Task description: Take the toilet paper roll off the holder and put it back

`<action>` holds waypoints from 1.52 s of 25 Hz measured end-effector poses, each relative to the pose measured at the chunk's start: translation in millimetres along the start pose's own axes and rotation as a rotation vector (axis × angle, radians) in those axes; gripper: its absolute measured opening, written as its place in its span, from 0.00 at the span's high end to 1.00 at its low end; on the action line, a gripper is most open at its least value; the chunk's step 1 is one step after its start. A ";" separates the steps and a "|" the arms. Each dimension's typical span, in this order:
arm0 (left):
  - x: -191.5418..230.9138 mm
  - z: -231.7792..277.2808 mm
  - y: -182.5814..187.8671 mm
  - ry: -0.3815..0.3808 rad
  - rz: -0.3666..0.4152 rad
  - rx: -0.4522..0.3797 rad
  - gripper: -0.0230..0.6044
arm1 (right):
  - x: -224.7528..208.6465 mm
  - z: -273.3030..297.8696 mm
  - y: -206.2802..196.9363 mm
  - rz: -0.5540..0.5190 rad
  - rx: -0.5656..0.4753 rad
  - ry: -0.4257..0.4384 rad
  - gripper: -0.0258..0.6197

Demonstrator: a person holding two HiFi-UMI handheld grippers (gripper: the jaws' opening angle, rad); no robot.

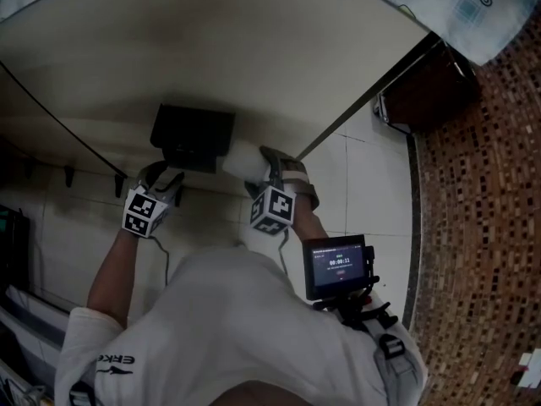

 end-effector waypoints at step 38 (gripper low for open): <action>-15.8 -45.3 9.9 -0.014 0.021 -0.002 0.72 | 0.3 19.9 43.1 -0.167 -0.171 -0.026 0.28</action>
Point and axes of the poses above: the fingertips, and each gripper's own axes: z forward along the fingers, x to its left, y out of its top, the point moved 6 cm from there along -z, backward along the fingers, and after that the axes turned 10 degrees about x, right-handed, at the moved point
